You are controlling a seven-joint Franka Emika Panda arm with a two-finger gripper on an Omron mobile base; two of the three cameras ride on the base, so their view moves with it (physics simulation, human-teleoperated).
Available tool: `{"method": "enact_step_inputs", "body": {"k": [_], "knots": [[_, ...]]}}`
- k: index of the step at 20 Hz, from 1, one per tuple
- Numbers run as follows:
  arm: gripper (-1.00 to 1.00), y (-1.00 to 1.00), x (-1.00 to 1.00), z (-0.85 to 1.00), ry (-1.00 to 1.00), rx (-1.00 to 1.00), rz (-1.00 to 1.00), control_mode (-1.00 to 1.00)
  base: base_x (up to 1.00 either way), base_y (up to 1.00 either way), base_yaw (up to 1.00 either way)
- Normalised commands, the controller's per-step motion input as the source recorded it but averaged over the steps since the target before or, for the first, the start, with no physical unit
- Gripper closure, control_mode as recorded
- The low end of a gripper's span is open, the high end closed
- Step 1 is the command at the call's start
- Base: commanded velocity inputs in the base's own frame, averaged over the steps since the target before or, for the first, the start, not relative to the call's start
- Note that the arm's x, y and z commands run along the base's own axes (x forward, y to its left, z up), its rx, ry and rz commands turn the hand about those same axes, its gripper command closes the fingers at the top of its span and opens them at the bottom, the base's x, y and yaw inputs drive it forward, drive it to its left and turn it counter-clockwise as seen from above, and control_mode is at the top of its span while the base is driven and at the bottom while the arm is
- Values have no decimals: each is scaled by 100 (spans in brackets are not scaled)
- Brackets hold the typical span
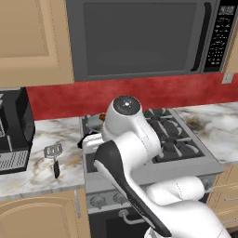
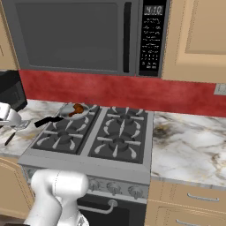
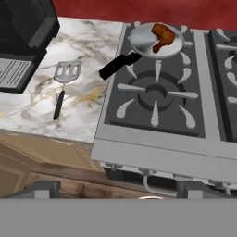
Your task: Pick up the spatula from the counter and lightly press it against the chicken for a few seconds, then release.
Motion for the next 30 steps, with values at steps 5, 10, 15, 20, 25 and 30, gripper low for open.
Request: {"method": "enact_step_inputs", "body": {"k": [5, 10, 15, 20, 25, 30], "knots": [[-100, 28, 0, -31, -1, 0, 0, -100, 0, 0, 0], [-100, 11, 0, -22, 0, 0, 1, -100, 0, 0, 0], [-100, 4, 5, -16, 0, -3, 0, -100, 0, 0, 0], [-100, 19, 22, -16, 1, 3, 0, -100, 0, 0, 0], [-100, 21, 24, -11, 6, 10, 0, -100, 0, 0, 0], [-100, 28, 11, -12, 6, 6, 0, -100, 0, 0, 0]]}}
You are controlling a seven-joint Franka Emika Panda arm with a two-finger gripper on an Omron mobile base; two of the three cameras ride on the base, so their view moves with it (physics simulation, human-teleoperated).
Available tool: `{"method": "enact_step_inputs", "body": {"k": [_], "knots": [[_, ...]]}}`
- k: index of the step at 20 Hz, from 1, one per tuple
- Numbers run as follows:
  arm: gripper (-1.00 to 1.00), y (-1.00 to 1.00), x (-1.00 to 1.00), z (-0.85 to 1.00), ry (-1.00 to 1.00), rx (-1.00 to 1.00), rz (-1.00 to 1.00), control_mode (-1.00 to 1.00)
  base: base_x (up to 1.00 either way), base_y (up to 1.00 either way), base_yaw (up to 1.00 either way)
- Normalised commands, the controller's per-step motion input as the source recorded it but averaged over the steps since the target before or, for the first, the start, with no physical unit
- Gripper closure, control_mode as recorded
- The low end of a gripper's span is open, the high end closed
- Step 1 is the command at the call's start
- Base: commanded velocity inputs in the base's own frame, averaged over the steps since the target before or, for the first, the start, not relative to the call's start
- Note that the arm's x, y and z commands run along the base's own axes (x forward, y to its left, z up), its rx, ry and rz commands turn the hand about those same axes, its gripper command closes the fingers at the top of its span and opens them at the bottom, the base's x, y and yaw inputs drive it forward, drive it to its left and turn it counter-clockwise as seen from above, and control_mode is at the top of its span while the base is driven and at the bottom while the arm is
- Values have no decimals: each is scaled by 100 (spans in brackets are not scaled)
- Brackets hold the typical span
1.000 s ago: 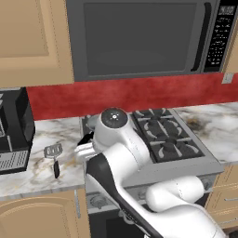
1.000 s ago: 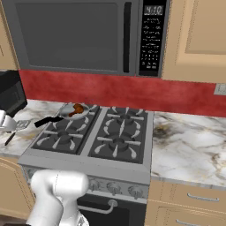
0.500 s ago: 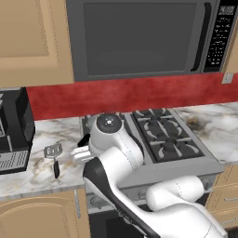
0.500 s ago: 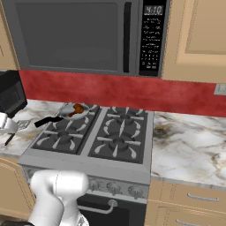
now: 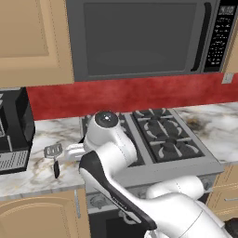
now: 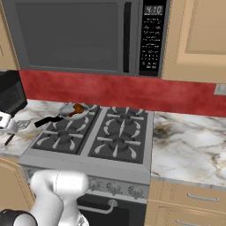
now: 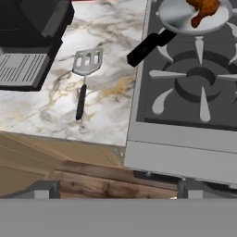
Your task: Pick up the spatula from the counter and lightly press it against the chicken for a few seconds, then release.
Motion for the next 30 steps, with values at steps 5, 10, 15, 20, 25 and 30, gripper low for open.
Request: {"method": "enact_step_inputs", "body": {"k": [5, 10, 15, 20, 25, 30], "knots": [[-100, 36, 7, -23, 1, 0, 0, -100, 0, 0, 0], [-100, 34, 18, -18, 2, 0, 0, -100, 0, 0, 0], [-100, 35, 32, -18, 7, 0, 0, -100, 0, 0, 0], [-100, 20, 24, -23, 8, 0, 0, -100, 0, 0, 0], [-100, 14, 21, -30, 7, 0, -2, -100, 0, 0, 0], [-100, 16, 17, -24, 1, 0, -1, -100, 0, 0, 0]]}}
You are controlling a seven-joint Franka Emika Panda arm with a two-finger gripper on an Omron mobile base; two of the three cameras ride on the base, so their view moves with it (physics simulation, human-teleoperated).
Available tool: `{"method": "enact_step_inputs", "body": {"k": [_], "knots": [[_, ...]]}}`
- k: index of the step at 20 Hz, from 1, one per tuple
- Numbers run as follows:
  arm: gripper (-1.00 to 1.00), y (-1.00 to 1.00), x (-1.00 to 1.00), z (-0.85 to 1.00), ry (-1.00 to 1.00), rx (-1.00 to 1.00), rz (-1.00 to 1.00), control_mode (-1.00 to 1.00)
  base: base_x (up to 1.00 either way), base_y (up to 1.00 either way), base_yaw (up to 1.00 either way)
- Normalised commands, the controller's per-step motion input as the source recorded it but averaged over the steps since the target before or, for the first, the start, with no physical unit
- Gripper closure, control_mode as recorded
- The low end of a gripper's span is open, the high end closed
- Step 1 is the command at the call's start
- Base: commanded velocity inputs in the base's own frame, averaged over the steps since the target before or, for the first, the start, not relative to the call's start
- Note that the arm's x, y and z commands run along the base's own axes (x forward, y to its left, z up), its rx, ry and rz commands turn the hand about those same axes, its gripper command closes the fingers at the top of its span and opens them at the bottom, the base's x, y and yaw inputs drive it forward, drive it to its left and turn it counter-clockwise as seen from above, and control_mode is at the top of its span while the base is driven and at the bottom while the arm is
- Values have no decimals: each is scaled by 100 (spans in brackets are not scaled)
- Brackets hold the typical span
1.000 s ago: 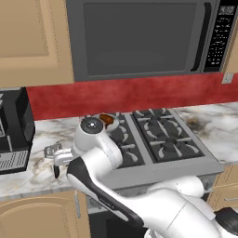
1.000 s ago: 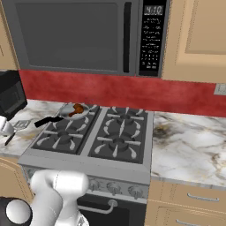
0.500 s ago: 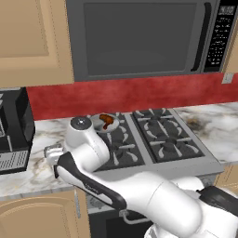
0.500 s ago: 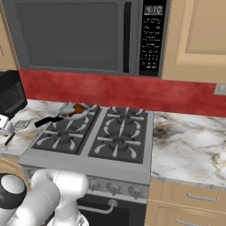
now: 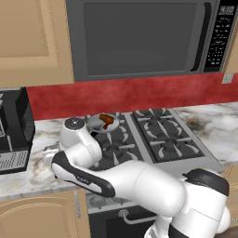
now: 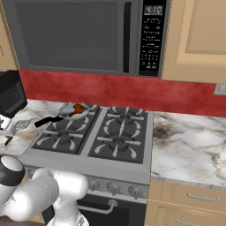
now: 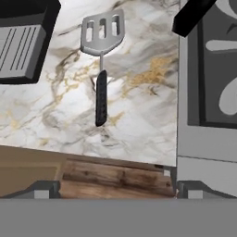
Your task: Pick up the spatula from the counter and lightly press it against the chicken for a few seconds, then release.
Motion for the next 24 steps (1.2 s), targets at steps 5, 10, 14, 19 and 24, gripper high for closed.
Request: {"method": "enact_step_inputs", "body": {"k": [5, 10, 14, 19, 24], "knots": [[-100, 15, 21, -23, 0, 0, 0, -100, 0, 0, 0], [-100, 11, 20, -22, 0, 0, 0, -100, 0, 0, 0], [-100, 13, 16, -18, 0, 0, 0, -100, 0, 0, 0], [-100, 14, 6, -7, -2, -2, 0, -100, 0, 0, 0], [-100, 13, 3, -6, -3, -3, -1, -100, 0, 0, 0]]}}
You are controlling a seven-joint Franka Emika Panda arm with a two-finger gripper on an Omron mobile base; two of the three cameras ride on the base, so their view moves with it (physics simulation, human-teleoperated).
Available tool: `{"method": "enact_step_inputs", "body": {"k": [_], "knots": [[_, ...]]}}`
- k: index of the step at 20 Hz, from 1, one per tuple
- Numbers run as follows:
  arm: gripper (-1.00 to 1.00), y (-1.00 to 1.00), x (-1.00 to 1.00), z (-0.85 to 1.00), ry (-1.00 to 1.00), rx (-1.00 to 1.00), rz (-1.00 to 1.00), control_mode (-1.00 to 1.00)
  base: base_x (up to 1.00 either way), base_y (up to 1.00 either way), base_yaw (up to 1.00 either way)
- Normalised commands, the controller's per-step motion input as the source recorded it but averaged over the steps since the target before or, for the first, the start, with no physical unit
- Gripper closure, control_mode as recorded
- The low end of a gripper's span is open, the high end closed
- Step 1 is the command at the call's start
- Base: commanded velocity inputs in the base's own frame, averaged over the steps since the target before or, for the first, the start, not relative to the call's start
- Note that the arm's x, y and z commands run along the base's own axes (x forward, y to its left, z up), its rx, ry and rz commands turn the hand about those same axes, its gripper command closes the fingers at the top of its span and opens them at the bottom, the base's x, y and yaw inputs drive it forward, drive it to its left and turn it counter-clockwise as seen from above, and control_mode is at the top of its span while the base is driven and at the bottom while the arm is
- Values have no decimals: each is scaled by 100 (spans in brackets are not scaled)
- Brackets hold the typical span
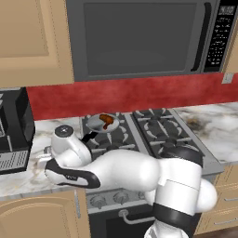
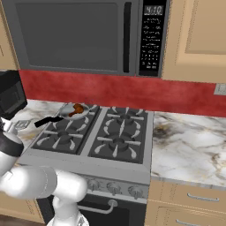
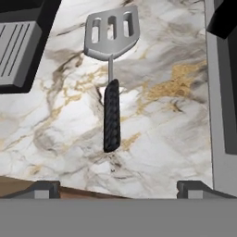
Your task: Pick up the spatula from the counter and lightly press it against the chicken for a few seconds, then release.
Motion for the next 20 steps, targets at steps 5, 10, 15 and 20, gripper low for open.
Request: {"method": "enact_step_inputs", "body": {"k": [5, 10, 15, 20], "knots": [[-100, 3, 6, -13, 0, -4, -2, -100, 0, 0, 0], [-100, 0, 6, -11, -1, -3, -5, -100, 0, 0, 0], [-100, 7, 12, -3, -2, -1, -5, -100, 0, 0, 0], [-100, 12, 19, -4, 0, 0, -4, -100, 0, 0, 0]]}}
